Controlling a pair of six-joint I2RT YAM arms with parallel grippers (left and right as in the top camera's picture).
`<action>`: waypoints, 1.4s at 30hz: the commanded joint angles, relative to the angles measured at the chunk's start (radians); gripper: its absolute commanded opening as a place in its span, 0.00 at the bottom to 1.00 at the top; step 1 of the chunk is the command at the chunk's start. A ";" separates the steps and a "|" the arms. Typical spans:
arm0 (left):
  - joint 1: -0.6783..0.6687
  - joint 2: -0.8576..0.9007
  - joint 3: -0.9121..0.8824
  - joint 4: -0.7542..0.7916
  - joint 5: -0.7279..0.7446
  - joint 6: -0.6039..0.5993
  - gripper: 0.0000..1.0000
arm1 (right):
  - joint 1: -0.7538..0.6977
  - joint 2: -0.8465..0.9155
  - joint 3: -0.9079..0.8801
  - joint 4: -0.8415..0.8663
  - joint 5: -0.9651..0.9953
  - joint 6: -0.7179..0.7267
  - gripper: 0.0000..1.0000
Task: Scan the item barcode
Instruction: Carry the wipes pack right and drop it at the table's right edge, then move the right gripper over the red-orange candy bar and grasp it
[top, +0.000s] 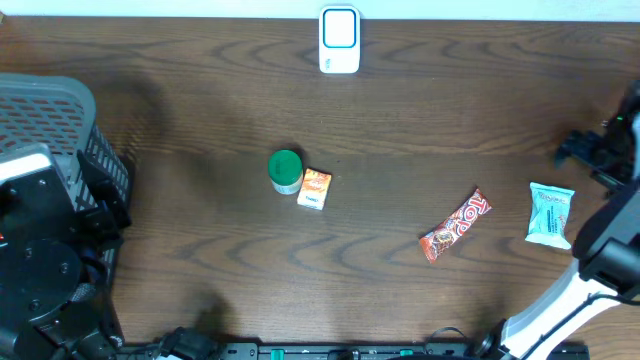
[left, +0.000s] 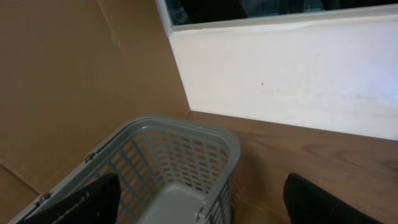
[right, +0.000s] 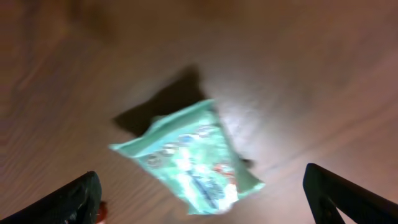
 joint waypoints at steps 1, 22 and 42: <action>0.003 0.002 -0.004 0.000 -0.009 -0.004 0.84 | 0.055 0.003 -0.115 0.070 -0.023 -0.029 0.99; 0.003 0.002 -0.004 0.000 -0.009 -0.004 0.84 | 0.051 0.003 -0.431 0.349 0.156 -0.017 0.19; 0.003 0.002 -0.004 0.000 -0.009 -0.004 0.84 | -0.184 0.003 -0.131 0.311 0.122 -0.029 0.99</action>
